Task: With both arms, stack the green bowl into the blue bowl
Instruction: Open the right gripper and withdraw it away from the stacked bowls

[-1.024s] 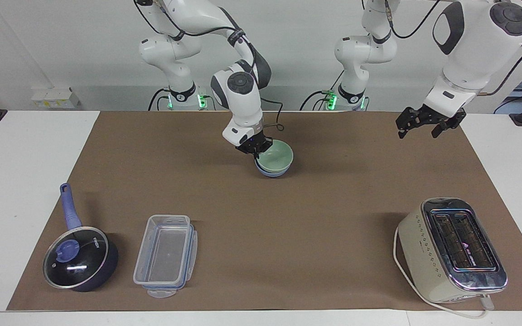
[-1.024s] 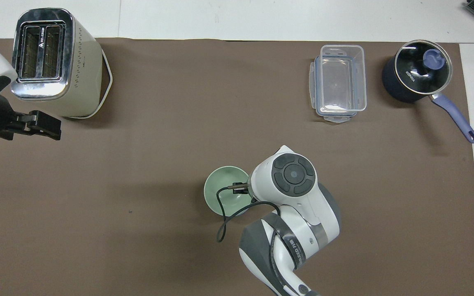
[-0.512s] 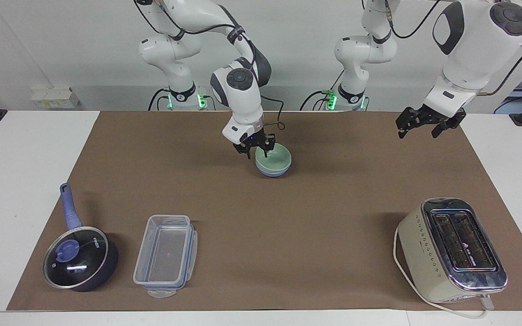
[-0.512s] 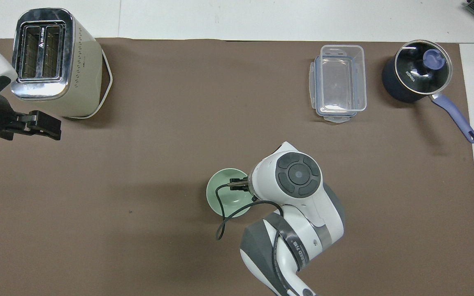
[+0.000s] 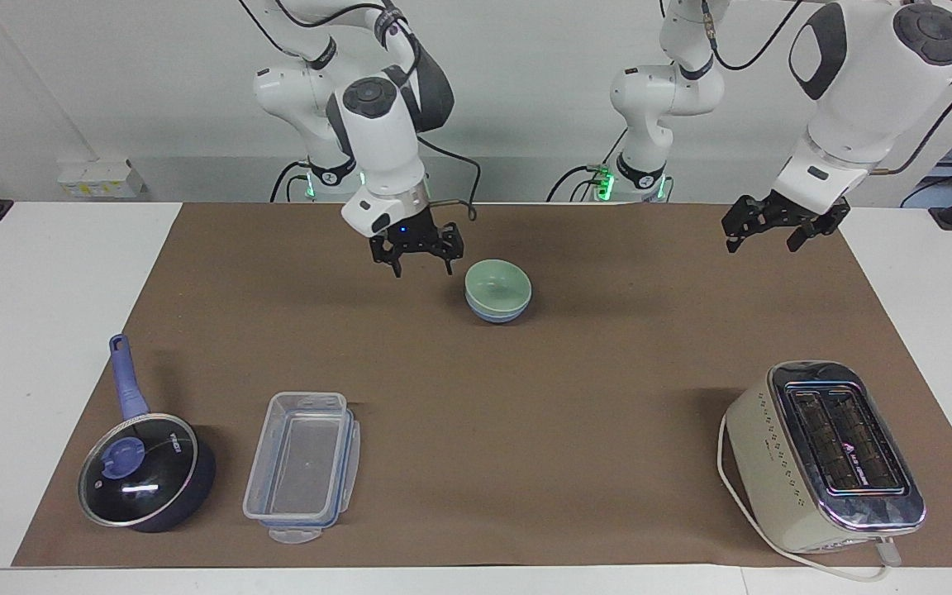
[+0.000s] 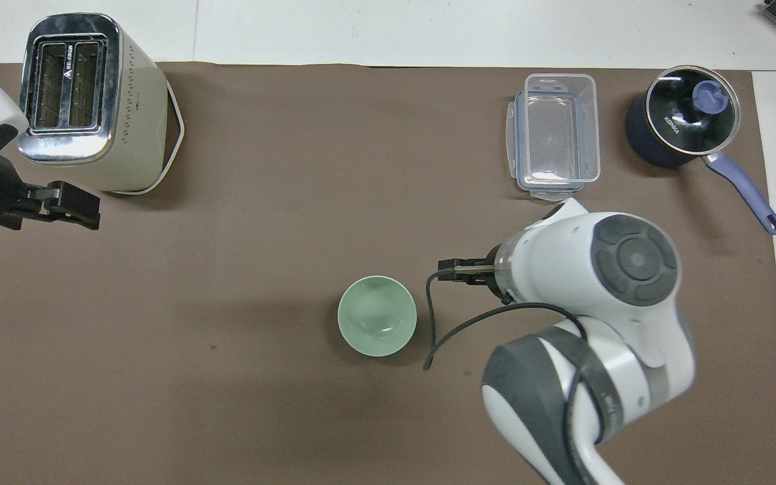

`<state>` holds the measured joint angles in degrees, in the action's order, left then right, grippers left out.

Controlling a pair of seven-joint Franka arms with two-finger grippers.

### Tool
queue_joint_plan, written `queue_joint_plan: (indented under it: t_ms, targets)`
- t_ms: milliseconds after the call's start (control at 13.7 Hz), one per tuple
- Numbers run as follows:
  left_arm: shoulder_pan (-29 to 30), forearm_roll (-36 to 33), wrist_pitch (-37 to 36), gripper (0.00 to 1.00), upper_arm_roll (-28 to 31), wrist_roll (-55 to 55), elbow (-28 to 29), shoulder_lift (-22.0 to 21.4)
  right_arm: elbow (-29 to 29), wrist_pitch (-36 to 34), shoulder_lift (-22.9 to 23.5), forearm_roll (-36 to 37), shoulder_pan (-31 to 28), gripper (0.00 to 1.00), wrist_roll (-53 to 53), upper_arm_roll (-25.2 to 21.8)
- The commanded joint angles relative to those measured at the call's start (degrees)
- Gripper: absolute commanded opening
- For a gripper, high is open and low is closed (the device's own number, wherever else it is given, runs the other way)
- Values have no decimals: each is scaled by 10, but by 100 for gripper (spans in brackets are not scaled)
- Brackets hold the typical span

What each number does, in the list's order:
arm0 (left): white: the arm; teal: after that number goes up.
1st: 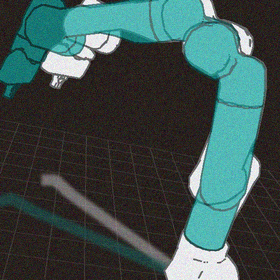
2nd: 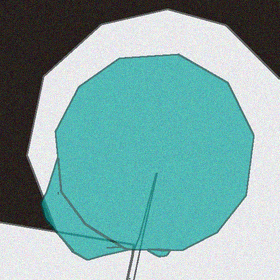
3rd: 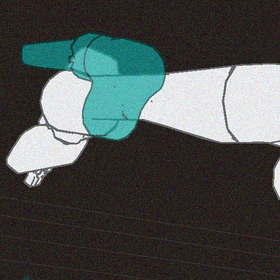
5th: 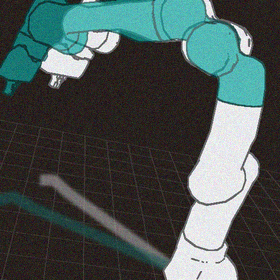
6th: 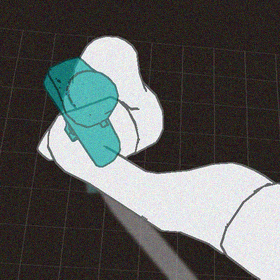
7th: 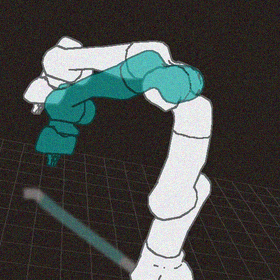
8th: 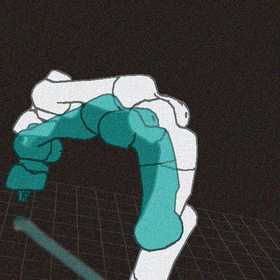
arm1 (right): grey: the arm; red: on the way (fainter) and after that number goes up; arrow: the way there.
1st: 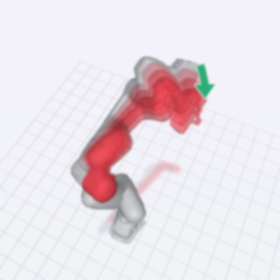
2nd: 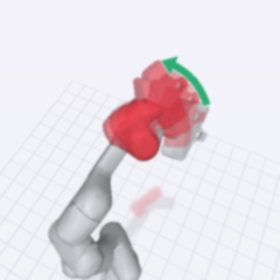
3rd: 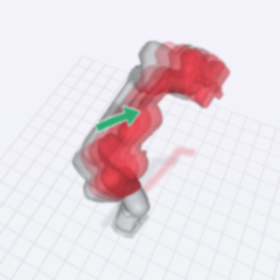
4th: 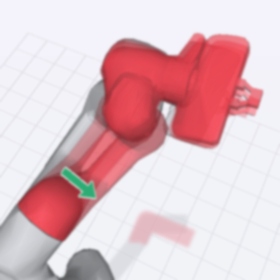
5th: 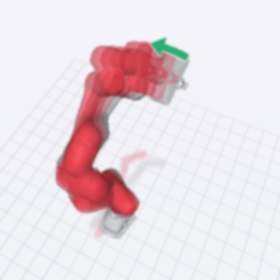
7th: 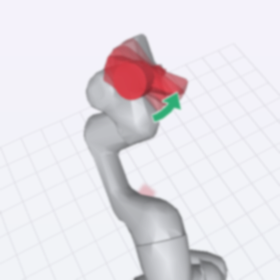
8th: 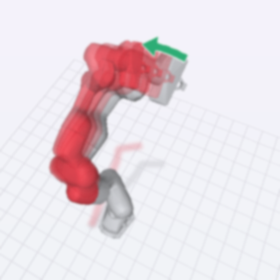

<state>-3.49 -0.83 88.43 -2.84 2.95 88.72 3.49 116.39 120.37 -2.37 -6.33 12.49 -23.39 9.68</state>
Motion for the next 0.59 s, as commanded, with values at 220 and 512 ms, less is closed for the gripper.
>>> queue_joint_plan:
  t_ms: [220,512]
  targets:
    - [7,-1,-9,100,-4,0,-2,-2,-91,-107,-22,17,-115,100,32,4]
    - [7,-1,-9,100,-5,0,-2,-2,-154,-138,-12,54,-155,100,67,4]
